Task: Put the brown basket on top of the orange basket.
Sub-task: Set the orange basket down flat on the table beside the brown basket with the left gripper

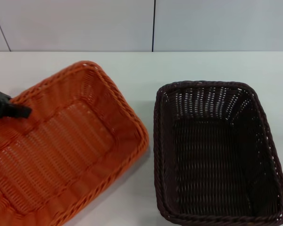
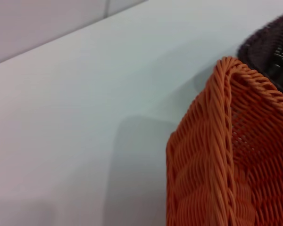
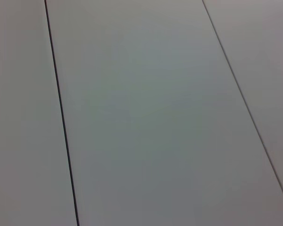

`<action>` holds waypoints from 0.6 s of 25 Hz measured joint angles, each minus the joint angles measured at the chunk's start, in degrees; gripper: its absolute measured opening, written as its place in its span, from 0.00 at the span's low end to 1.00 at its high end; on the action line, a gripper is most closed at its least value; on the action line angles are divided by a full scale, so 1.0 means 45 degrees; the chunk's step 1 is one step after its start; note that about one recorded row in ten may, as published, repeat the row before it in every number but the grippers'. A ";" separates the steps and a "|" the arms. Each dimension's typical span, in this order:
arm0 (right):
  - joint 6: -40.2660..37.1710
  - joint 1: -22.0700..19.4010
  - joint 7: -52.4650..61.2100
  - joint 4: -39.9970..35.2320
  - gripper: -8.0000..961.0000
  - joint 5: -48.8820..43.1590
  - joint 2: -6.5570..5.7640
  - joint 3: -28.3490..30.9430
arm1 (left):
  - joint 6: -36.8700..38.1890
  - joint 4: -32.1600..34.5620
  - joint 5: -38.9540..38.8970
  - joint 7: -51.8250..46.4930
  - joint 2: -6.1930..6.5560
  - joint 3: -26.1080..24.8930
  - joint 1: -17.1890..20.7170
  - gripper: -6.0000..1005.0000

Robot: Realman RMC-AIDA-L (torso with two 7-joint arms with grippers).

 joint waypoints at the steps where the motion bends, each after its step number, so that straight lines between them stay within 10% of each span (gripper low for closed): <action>1: -0.0004 0.0000 0.0004 0.0004 0.49 0.0000 0.0003 0.0000 | 0.0095 0.0009 0.0000 0.0134 -0.0029 0.0012 -0.0072 0.16; 15: -0.0120 -0.0053 0.0542 -0.0032 0.49 -0.0001 -0.0006 0.0001 | -0.0202 -0.0884 0.1998 0.0521 -0.1225 0.1154 -0.1569 0.16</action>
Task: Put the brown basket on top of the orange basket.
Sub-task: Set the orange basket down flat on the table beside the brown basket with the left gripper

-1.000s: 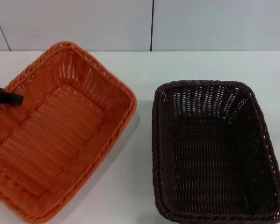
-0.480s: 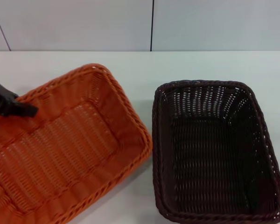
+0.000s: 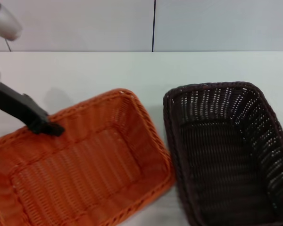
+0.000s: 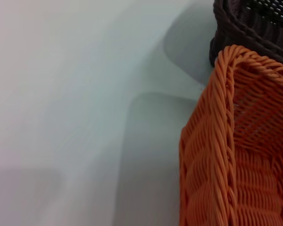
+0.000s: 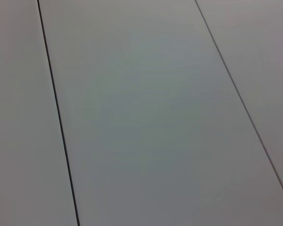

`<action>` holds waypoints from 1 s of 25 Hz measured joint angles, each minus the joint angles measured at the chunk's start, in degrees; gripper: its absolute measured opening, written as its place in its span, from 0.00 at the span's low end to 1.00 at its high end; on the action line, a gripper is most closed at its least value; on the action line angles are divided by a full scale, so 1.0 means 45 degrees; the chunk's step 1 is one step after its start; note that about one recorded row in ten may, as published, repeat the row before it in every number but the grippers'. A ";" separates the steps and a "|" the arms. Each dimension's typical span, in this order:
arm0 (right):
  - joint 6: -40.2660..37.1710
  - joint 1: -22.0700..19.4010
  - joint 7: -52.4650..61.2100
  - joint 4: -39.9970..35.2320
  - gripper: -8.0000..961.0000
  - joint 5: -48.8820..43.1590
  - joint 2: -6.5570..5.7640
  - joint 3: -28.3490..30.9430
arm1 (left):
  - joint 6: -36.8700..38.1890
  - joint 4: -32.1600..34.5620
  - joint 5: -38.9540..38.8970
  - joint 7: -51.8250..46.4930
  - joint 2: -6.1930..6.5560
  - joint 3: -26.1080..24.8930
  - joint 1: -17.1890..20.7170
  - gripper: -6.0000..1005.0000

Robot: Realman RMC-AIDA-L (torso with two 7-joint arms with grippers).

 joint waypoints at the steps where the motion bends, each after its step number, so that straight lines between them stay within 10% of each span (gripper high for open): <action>1: 0.0021 -0.0001 -0.0001 -0.0002 0.49 -0.0001 0.0000 -0.0001 | -0.0092 -0.0058 0.0030 0.0050 -0.0115 0.0030 -0.0114 0.16; 15: 0.0059 0.0016 0.0038 -0.0006 0.49 -0.0001 -0.0008 -0.0001 | -0.1452 -0.0545 0.0126 0.0758 -0.1270 0.1403 -0.1596 0.18; 25: 0.0066 0.0015 0.0044 0.0018 0.49 0.0000 0.0000 -0.0001 | -0.2404 -0.1390 -0.0018 0.1100 -0.1396 0.1819 -0.2249 0.21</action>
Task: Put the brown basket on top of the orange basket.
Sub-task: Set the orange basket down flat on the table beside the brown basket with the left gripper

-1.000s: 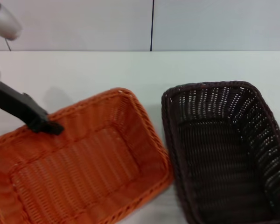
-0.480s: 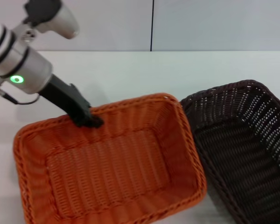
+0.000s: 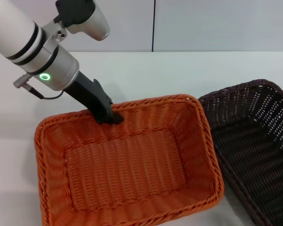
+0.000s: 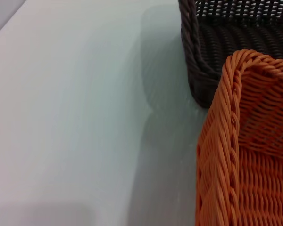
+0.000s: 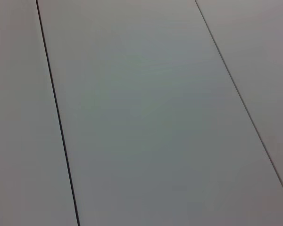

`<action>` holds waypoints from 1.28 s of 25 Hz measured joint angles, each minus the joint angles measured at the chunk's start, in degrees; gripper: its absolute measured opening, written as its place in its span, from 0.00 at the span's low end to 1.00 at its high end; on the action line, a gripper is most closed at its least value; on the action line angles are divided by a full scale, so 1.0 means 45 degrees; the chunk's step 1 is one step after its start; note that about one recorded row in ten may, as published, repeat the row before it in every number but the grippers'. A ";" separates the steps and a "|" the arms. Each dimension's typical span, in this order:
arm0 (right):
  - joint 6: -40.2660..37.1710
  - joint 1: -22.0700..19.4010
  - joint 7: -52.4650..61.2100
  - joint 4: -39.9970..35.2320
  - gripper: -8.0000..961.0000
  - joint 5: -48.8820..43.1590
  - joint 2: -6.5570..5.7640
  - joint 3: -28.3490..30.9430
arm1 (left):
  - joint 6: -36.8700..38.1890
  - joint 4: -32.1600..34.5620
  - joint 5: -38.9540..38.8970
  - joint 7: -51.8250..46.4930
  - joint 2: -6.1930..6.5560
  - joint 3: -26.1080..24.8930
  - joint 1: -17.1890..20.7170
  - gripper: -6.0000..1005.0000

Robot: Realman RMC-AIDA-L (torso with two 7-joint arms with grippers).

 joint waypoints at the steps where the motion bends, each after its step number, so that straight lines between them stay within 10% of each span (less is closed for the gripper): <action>1: 0.0000 -0.0004 0.0000 -0.0001 0.49 0.0000 0.0000 0.0000 | -0.0012 -0.0011 -0.0066 0.0005 -0.0033 0.0020 -0.0052 0.22; 27: 0.0372 0.0112 0.0001 -0.0136 0.49 0.0001 -0.0039 0.0118 | 0.0436 0.0450 -0.1050 -0.0761 0.0021 0.0368 -0.0179 0.32; 32: 0.0466 0.0150 0.0001 -0.0202 0.49 0.0001 -0.0040 0.0118 | 0.0397 0.1139 -0.1051 -0.0800 0.0029 0.0360 0.0035 0.49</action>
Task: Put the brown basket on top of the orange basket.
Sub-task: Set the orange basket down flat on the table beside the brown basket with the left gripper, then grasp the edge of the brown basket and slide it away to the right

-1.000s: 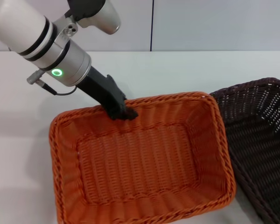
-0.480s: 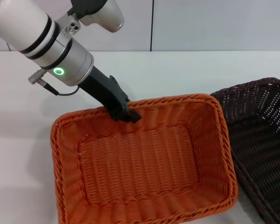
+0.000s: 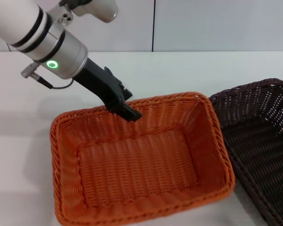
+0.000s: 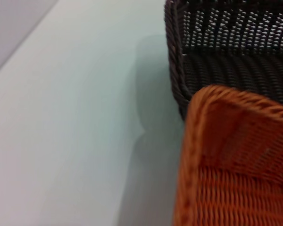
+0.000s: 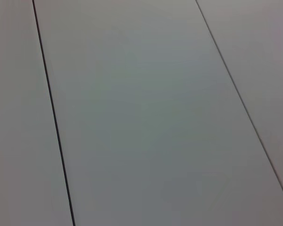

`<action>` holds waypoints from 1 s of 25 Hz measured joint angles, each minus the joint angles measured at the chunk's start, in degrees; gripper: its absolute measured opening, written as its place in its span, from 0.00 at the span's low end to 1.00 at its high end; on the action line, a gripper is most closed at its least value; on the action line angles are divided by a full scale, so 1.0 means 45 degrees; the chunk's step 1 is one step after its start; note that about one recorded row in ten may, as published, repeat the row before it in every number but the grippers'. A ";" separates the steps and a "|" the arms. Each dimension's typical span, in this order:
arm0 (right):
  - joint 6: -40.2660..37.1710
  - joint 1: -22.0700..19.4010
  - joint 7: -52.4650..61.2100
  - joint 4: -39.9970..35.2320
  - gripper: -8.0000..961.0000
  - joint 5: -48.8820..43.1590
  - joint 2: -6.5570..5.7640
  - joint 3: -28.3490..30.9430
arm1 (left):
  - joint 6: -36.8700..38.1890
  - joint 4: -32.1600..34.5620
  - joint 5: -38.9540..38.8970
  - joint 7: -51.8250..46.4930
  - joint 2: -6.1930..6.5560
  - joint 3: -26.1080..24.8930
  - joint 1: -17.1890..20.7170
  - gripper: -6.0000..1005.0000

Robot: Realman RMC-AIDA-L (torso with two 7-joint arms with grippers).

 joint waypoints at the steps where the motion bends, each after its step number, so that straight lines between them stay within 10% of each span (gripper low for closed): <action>1: 0.0000 0.0000 0.0000 0.0000 0.49 0.0000 0.0000 0.0000 | -0.0016 0.0174 -0.0003 -0.0002 0.0000 -0.0006 0.0064 0.52; 14: 0.1204 -0.0168 0.2505 -0.1674 0.49 -0.0854 -0.0069 -0.0511 | 0.0160 0.1993 -0.1138 -0.0175 -0.0001 -0.0852 0.1024 0.82; 21: 0.1763 -0.0766 1.0037 -0.6870 0.49 -0.4699 -0.0335 -0.0967 | 0.0477 0.2341 -0.8172 0.1598 -0.0042 -0.1323 0.4448 0.84; 25: 0.1905 -0.0336 1.3635 -0.9495 0.49 -0.7812 -0.1191 -0.0972 | 0.0432 0.1602 -1.3290 0.4099 -0.0093 -0.0885 0.6736 0.84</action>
